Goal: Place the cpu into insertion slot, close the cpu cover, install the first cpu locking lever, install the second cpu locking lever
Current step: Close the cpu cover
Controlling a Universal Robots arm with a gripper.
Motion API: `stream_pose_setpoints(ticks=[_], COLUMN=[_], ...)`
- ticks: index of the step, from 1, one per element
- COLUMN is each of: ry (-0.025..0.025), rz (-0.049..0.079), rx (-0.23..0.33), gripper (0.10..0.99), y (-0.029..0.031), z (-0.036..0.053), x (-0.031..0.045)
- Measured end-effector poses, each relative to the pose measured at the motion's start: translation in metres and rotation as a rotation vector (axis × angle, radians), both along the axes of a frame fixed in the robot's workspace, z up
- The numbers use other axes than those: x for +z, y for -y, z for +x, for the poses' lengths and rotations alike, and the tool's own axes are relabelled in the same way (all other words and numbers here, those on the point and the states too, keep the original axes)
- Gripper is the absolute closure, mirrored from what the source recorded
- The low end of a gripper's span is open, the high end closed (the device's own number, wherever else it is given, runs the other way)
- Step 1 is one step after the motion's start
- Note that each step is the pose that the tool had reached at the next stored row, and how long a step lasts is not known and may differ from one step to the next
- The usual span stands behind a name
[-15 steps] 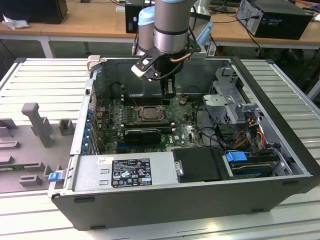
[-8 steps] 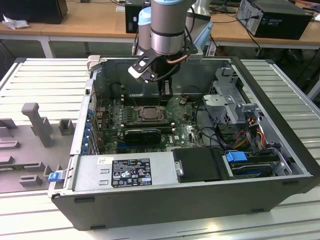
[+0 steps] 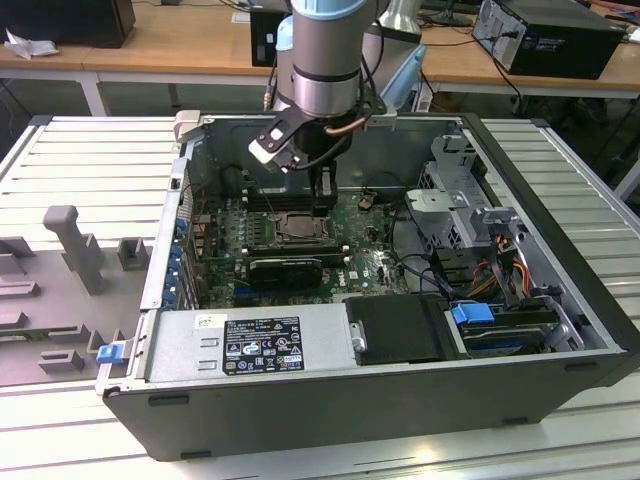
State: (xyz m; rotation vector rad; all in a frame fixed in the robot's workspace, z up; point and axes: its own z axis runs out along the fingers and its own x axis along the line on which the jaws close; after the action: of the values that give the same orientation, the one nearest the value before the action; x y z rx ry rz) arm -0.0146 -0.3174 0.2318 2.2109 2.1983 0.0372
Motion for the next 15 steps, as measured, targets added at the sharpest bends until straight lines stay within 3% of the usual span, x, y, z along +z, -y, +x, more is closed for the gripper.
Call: stream_pose_setpoints(ticks=[4, 11, 15], ry=[-0.0073, -0.0079, -0.0079], rz=[0.000, 0.000, 0.000], rx=[0.000, 0.000, 0.001], gripper=[0.980, 0.980, 0.980], y=[0.0000, 0.0000, 0.0000], z=[-0.0021, -0.0185, -0.0214], x=[-0.0035, -0.0089, -0.0090])
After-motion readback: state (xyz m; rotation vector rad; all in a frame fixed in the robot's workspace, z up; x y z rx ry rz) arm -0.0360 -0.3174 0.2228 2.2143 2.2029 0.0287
